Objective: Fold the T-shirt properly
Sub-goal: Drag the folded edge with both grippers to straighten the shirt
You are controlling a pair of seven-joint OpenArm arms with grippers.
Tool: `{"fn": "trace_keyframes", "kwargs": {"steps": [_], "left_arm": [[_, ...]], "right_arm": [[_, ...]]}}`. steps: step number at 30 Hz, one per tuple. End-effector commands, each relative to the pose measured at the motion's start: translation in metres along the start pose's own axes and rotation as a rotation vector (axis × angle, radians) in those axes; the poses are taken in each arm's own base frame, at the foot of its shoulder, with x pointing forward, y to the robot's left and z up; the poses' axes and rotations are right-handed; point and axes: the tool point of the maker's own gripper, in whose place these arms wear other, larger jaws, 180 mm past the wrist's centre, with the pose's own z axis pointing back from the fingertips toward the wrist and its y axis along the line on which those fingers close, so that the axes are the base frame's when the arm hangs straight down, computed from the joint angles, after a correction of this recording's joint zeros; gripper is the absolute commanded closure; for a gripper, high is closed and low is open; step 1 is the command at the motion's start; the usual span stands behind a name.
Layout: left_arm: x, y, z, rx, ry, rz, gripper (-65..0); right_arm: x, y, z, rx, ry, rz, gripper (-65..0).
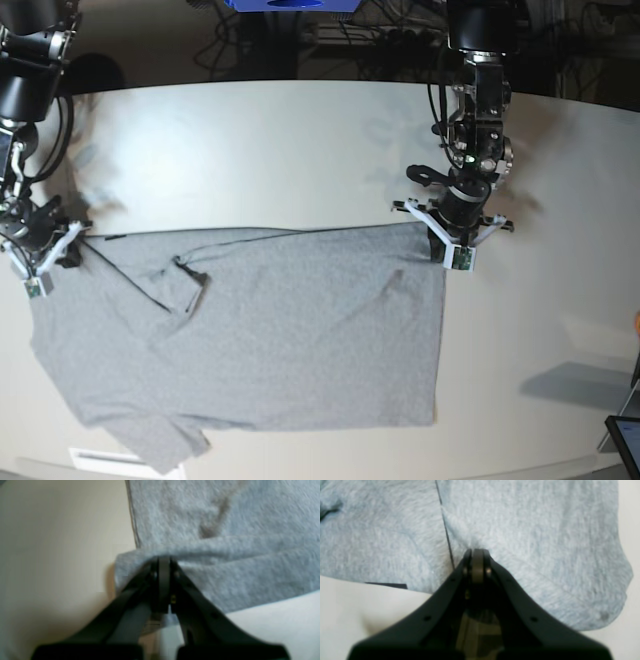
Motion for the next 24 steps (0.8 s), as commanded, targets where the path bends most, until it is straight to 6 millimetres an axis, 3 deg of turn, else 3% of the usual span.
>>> {"fn": "trace_keyframes", "kwargs": {"steps": [1, 8, 13, 16, 21, 24], "left_arm": [[0.018, 0.005, 0.000, 0.011, -0.056, -0.008, 0.0], [0.027, 0.003, 0.000, 0.011, -0.078, -0.003, 0.0], [0.043, -0.002, 0.004, 0.003, -0.125, 0.015, 0.0], [0.049, -0.005, -0.003, 0.001, -0.130, 0.025, -0.2], [0.025, -0.012, -0.023, -0.018, -0.051, 0.062, -0.2], [0.018, -0.029, -0.025, -0.058, -0.032, 0.038, 0.0]], "right_arm": [[0.015, -0.013, 0.006, -0.029, -0.030, 0.013, 0.0], [0.013, -0.008, 0.004, -0.020, -0.026, 0.012, 0.0], [0.013, -0.007, 0.004, -0.019, -0.027, 0.011, 0.0], [0.013, -0.007, 0.004, -0.019, -0.027, 0.011, 0.0], [0.013, -0.007, 0.003, -0.018, -0.026, 0.012, 0.0], [0.005, -0.006, 0.004, -0.016, -0.012, 0.010, 0.0]]}}
